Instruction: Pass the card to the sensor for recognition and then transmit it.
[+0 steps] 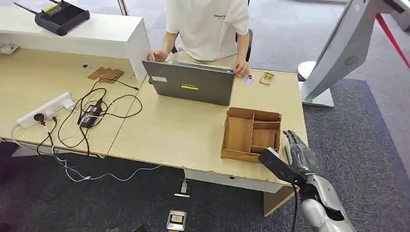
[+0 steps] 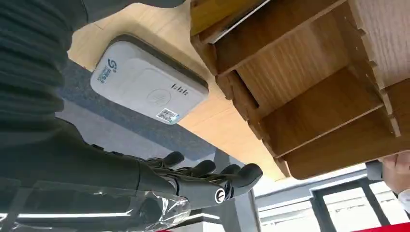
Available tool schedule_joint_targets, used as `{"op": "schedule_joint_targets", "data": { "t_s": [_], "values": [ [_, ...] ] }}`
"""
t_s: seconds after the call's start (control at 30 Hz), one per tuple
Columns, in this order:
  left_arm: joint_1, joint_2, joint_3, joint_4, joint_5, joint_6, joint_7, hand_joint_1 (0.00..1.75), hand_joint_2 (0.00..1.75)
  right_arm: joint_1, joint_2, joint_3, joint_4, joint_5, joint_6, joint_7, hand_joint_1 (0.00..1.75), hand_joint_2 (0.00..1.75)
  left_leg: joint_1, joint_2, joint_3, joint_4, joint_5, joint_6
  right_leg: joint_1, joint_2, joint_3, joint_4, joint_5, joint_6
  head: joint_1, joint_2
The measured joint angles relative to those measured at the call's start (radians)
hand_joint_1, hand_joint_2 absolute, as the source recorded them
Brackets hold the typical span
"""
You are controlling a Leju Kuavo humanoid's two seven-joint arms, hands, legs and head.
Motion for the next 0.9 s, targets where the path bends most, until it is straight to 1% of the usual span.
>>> {"op": "schedule_joint_targets", "data": {
  "t_s": [0.33,0.57,0.9],
  "values": [
    [-0.016,0.000,-0.014,-0.001,-0.021,-0.024,0.002,0.00,0.00,-0.026,0.011,0.026,0.022,0.003,-0.009,-0.020,0.00,1.75,0.000,0.000,0.000,0.000,0.000,0.000,0.000,0.000,0.000,0.000,0.000,0.000,0.000,0.000],
    [-0.034,-0.004,-0.018,-0.001,-0.048,-0.041,0.006,0.00,0.00,-0.042,0.043,0.062,0.053,0.016,-0.005,-0.057,0.00,1.75,0.000,0.000,0.000,0.000,0.000,0.000,0.000,0.000,0.000,0.000,0.000,0.000,0.000,0.000],
    [-0.045,-0.008,-0.024,-0.001,-0.068,-0.054,0.006,0.00,0.00,-0.058,0.069,0.102,0.104,0.011,0.001,-0.074,0.00,1.75,0.000,0.000,0.000,0.000,0.000,0.000,0.000,0.000,0.000,0.000,0.000,0.000,0.000,0.000]
  ]
}}
